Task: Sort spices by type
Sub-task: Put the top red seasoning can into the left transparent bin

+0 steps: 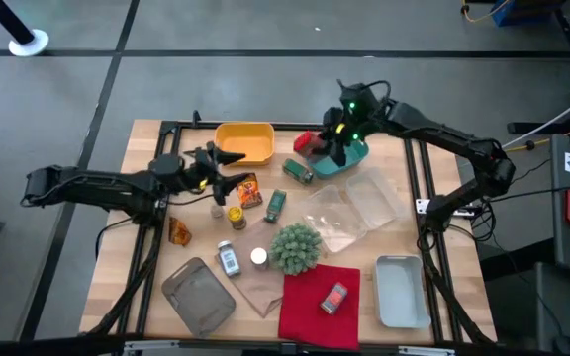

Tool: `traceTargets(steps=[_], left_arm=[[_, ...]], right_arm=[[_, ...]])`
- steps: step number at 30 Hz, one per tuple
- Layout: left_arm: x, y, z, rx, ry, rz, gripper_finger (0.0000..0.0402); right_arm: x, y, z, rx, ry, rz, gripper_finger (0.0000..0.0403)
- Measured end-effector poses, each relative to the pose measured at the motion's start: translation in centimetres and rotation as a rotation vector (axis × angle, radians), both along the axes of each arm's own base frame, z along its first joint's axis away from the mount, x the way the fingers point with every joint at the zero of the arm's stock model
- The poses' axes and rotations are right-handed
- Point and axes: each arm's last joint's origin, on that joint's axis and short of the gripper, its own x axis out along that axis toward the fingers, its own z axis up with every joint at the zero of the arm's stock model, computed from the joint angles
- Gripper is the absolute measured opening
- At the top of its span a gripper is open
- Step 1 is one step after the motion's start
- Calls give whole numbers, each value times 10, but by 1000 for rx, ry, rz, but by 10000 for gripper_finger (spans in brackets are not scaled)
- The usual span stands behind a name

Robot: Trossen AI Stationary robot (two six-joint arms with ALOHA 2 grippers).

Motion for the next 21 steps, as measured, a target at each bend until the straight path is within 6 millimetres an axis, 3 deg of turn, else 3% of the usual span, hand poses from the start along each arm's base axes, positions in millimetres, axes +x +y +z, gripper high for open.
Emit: traceTargets(steps=[5,13,21], left_arm=[[31,8,16,3,56,-58,285],[76,17,18,71,143,-61,285],[99,20,15,148,197,-67,285]], right_arm=[[11,22,-1,-130,21,79,179],[23,50,-3,-265,55,145,179],[28,66,-3,-302,71,156,179]])
